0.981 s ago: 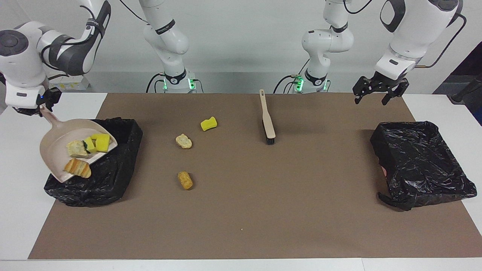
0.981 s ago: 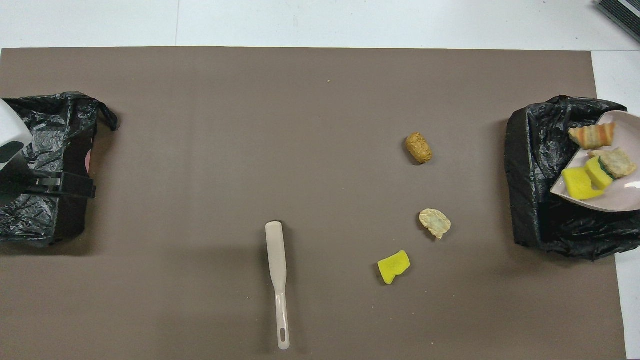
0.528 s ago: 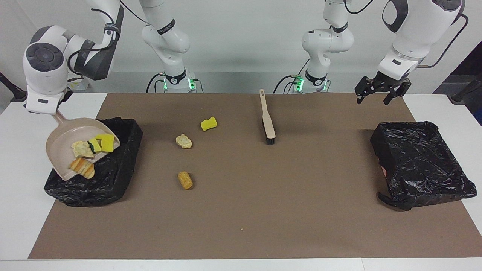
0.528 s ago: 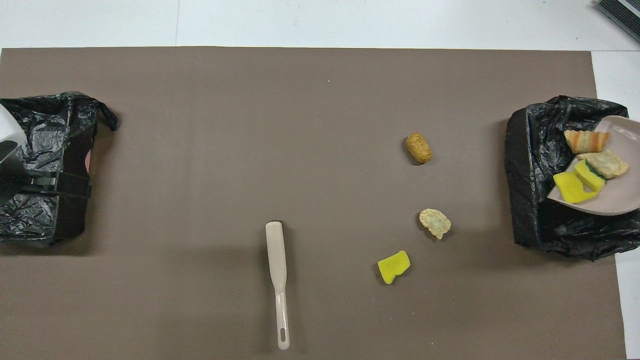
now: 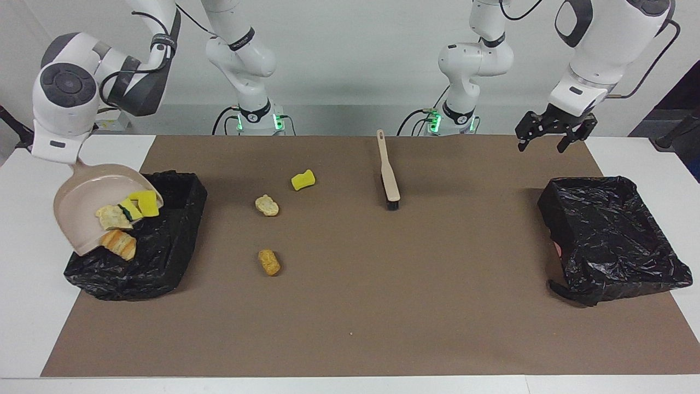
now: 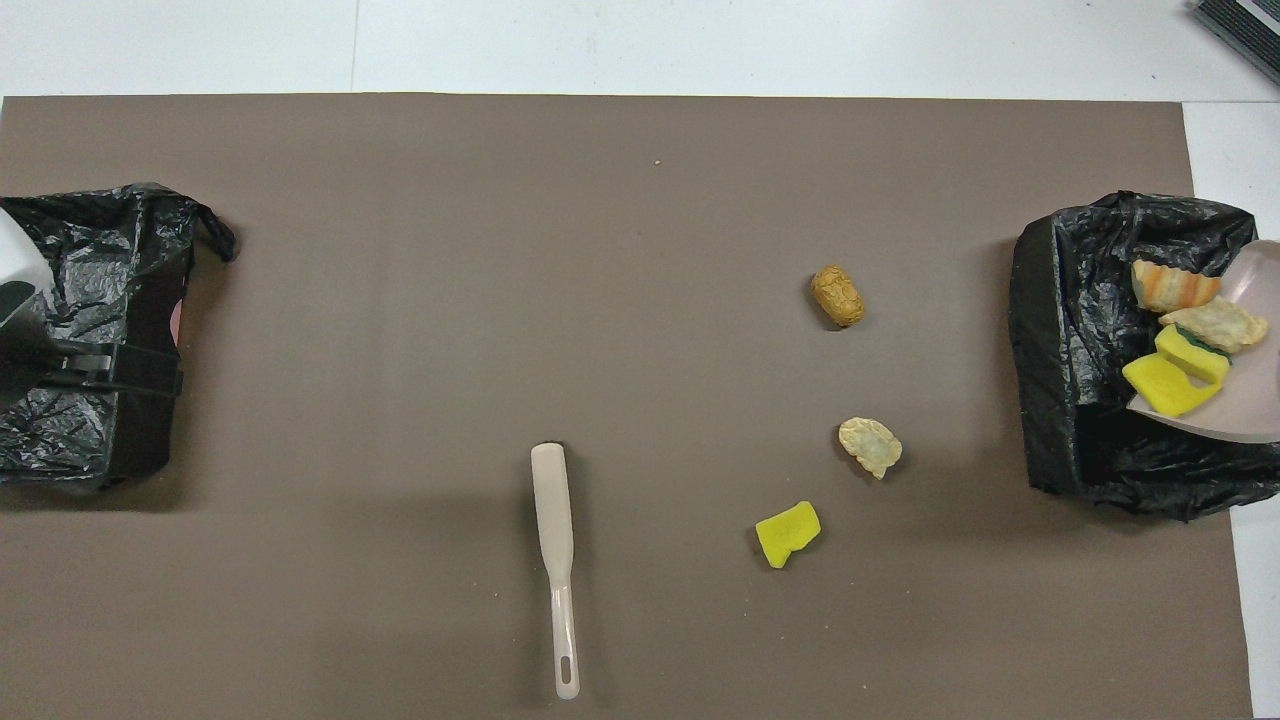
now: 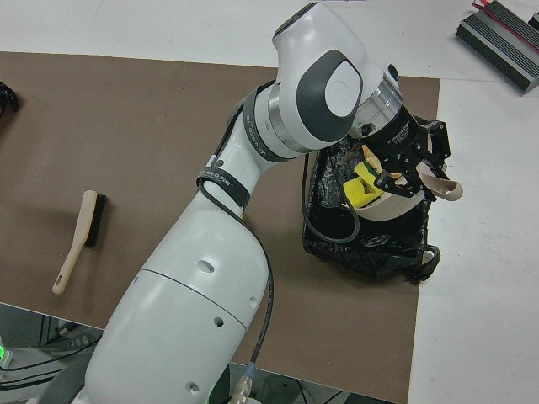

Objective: Sweep and dump trash in bin
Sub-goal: 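Tilt the dustpan over the trash bag with the right gripper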

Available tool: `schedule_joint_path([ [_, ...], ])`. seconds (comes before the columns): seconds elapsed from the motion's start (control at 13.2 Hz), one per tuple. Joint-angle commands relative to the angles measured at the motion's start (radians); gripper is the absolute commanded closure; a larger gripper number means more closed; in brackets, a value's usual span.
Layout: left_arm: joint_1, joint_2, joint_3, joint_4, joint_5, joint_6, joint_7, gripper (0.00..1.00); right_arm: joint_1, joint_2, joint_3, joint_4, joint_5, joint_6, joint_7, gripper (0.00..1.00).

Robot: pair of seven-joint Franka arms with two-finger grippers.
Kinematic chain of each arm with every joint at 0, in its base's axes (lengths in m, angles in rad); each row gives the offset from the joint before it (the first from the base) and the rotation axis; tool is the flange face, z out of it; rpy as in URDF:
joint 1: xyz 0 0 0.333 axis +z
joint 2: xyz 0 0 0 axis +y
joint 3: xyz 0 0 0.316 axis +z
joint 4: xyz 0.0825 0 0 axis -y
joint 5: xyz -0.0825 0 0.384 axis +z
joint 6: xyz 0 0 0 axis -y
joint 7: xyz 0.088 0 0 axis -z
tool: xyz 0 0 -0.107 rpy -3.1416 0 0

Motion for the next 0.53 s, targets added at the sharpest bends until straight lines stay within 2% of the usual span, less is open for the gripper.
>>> schedule_joint_path([
  [0.0, 0.006, 0.000, -0.012, 0.013, 0.014, -0.038, 0.003, 0.00, 0.022, 0.046, 0.004, 0.082, -0.059, -0.082, 0.017, 1.00],
  [0.15, 0.001, 0.005, -0.012, 0.016, 0.014, -0.020, 0.009, 0.00, 0.024, 0.046, 0.002, 0.083, -0.073, -0.089, 0.011, 1.00],
  [0.3, 0.001, 0.005, -0.012, 0.024, 0.011, -0.012, 0.011, 0.00, 0.065, 0.046, 0.005, 0.083, -0.161, -0.098, 0.002, 1.00],
  [0.45, 0.010, -0.001, -0.013, 0.044, -0.003, -0.020, 0.009, 0.00, 0.070, 0.046, 0.007, 0.097, -0.186, -0.110, -0.010, 1.00],
])
